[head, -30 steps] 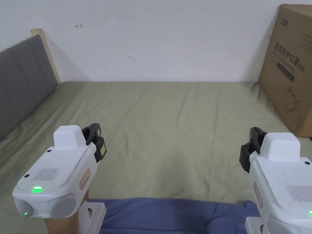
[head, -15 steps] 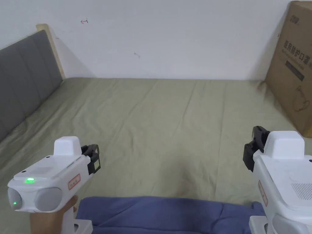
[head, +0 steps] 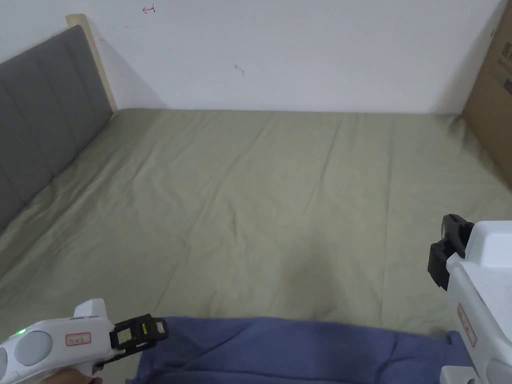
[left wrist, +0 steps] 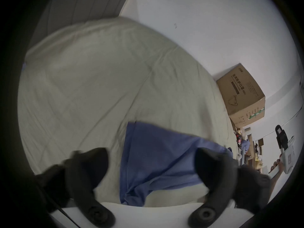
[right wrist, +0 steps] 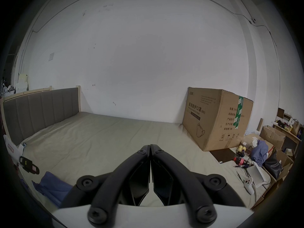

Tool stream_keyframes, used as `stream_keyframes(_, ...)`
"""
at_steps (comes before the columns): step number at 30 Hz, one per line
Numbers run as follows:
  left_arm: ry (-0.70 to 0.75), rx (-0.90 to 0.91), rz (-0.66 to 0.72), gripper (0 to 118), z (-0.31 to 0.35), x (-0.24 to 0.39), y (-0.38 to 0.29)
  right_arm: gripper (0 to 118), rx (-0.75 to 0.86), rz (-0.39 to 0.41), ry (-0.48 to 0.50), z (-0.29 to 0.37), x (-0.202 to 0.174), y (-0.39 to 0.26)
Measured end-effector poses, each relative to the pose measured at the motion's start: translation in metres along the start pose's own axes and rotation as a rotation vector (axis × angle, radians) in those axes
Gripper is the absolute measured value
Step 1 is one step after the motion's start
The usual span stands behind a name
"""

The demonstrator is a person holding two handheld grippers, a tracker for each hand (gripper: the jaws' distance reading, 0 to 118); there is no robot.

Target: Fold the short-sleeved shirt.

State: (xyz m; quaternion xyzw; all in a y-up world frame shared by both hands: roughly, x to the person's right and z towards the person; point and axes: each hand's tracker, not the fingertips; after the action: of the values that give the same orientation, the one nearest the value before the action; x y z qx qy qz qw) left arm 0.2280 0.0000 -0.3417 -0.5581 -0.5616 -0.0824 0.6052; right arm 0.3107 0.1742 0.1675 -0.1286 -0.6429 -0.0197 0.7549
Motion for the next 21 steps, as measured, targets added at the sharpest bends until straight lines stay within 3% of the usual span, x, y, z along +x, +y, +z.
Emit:
stream_keyframes(2,-0.01,-0.016,0.003,105,-0.007,-0.01,-0.003,0,-0.018,-0.004,-0.004,-0.004,-0.003,-0.005)
stream_keyframes(4,-0.011,-0.026,-0.001,86,-0.019,-0.029,0.0,0,-0.034,-0.008,-0.003,-0.008,-0.005,-0.008)
stream_keyframes(10,-0.027,-0.052,0.005,65,-0.041,-0.043,-0.003,0,-0.064,0.015,0.001,-0.011,-0.01,-0.016)
stream_keyframes(11,-0.039,-0.048,0.008,58,-0.041,-0.043,-0.003,0,-0.067,0.018,0.001,-0.011,-0.01,-0.016)
stream_keyframes(13,-0.048,-0.044,0.009,24,-0.046,-0.04,-0.003,0,-0.073,0.024,-0.001,-0.011,-0.008,-0.017)
stream_keyframes(14,-0.052,-0.054,0.015,18,-0.051,-0.04,-0.003,0,-0.075,0.025,-0.003,-0.011,-0.007,-0.018)
stream_keyframes(17,-0.033,-0.058,0.003,6,-0.057,-0.031,-0.006,0,-0.078,0.023,-0.011,-0.009,-0.002,-0.017)
stream_keyframes(21,0.018,-0.007,-0.097,2,-0.04,-0.015,-0.005,0,-0.071,0.023,-0.018,-0.007,0.005,-0.013)
